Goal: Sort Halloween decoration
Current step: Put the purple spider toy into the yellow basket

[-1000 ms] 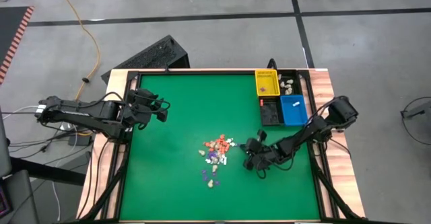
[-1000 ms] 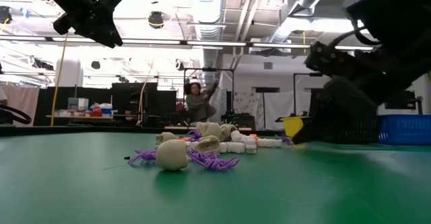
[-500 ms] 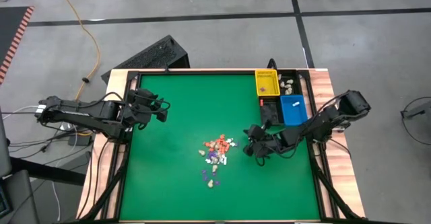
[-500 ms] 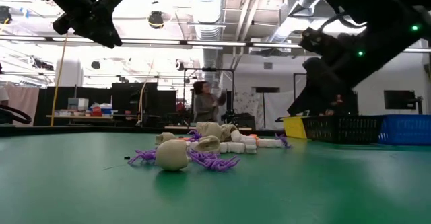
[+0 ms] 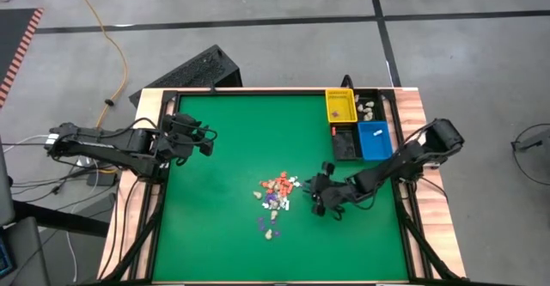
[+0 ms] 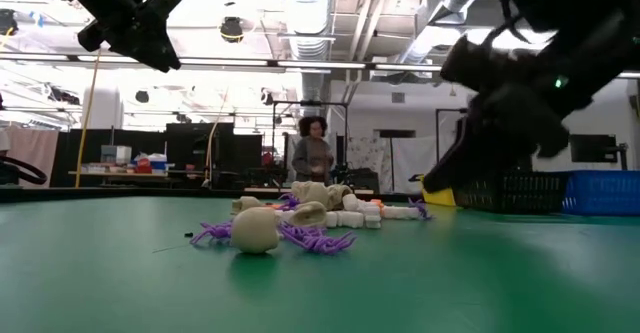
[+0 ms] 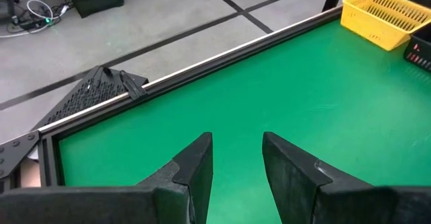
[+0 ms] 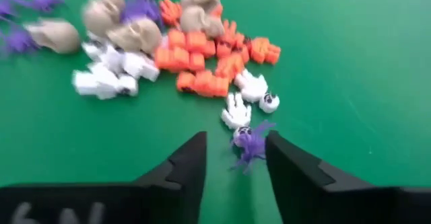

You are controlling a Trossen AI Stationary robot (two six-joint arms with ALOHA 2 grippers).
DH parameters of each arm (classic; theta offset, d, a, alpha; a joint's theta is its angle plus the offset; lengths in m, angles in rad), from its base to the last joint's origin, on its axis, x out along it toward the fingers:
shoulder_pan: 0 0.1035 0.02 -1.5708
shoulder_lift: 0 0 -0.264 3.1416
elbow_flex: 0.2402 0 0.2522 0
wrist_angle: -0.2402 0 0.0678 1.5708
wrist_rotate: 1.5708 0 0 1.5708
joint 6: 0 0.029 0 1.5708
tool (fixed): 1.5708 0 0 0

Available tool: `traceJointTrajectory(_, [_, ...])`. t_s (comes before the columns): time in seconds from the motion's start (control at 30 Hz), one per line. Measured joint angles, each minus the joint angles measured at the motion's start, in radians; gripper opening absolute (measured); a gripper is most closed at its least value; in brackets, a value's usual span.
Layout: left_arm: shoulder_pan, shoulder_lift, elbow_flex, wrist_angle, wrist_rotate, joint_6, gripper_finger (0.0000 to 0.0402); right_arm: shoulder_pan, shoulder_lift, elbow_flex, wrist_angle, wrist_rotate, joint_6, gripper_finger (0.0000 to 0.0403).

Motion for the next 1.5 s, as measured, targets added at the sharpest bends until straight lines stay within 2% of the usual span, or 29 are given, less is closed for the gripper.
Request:
traceJointTrajectory(0.17, [0.0, 0.0, 0.0, -0.001, 0.008, -0.002, 0.0121, -0.01, 0.061, 0.006, 0.005, 0.007, 0.008, 0.0233])
traceJointTrajectory(0.37, [0.0, 0.0, 0.0, 0.002, 0.019, -0.003, 0.0121, -0.036, 0.081, 0.013, 0.015, 0.011, 0.019, 0.0232])
traceJointTrajectory(0.57, [0.0, 0.0, 0.0, -0.002, 0.019, -0.018, 0.0121, -0.048, 0.082, 0.012, 0.013, 0.013, 0.03, 0.0184])
traceJointTrajectory(0.87, [0.0, -0.001, 0.0, -0.004, 0.019, -0.016, 0.0121, -0.048, 0.083, 0.012, 0.007, 0.012, 0.059, 0.0066])
traceJointTrajectory(1.03, [0.0, -0.001, 0.0, -0.004, 0.019, -0.015, 0.0121, -0.047, 0.083, 0.011, 0.007, 0.012, 0.061, 0.0013])
traceJointTrajectory(1.3, [0.0, 0.0, 0.0, -0.005, 0.019, -0.014, 0.0121, -0.047, 0.076, 0.011, 0.006, 0.063, 0.088, 0.001])
traceJointTrajectory(1.5, [0.0, 0.0, 0.0, -0.008, 0.019, -0.014, 0.0121, -0.066, 0.021, 0.011, -0.018, 0.11, 0.087, 0.0006])
